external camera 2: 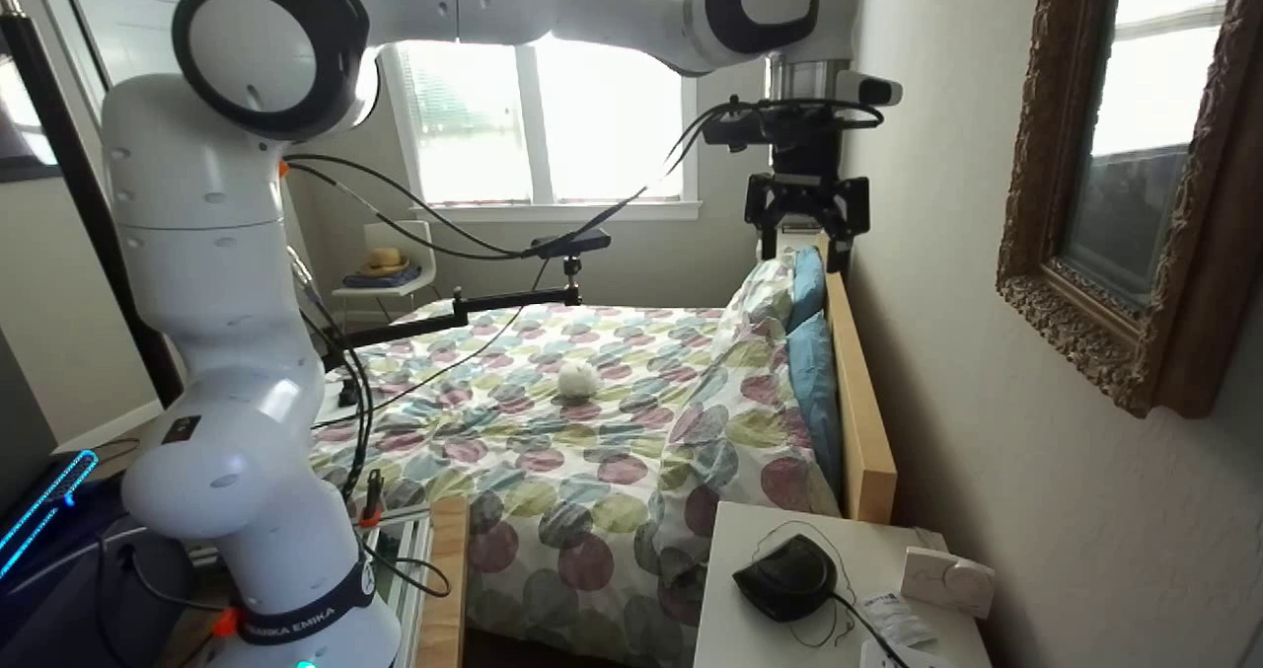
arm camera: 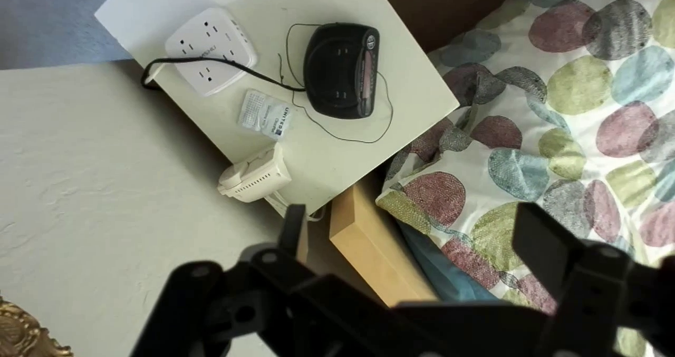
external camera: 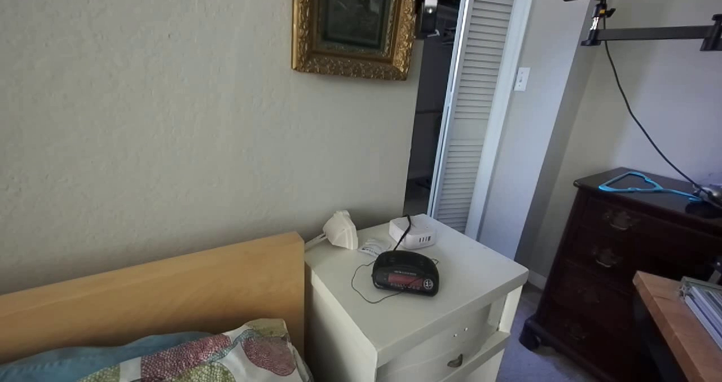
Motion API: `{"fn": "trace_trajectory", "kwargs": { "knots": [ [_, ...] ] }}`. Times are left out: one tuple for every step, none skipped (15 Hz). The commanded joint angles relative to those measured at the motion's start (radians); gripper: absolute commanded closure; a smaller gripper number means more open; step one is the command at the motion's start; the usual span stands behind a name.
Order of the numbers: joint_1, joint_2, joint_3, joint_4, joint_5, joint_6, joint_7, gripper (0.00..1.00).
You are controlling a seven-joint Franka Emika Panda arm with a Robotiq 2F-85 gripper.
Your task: Move the cable to the left
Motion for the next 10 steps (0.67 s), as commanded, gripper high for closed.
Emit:
{"fn": "trace_trajectory", "kwargs": {
  "knots": [
    [-0.073,-0.105,-0.009,-0.245,0.004,0.199,-0.203,0.00],
    [-0.094,-0.117,-0.017,-0.298,0.023,0.258,-0.275,0.00],
    [-0.116,-0.127,-0.025,-0.355,0.053,0.336,-0.360,0.00],
    [-0.093,-0.056,-0.012,-0.208,0.013,0.219,-0.242,0.00],
    [-0.109,-0.065,-0.021,-0.258,0.022,0.273,-0.296,0.00],
    [-0.118,-0.071,-0.027,-0.289,0.026,0.302,-0.323,0.00],
    [-0.121,-0.076,-0.030,-0.304,0.027,0.312,-0.336,0.00],
    [-0.120,-0.081,-0.029,-0.311,0.028,0.314,-0.339,0.00],
    [-0.117,-0.086,-0.027,-0.312,0.028,0.314,-0.339,0.00],
    [-0.115,-0.090,-0.026,-0.314,0.028,0.316,-0.339,0.00]
  ]
}}
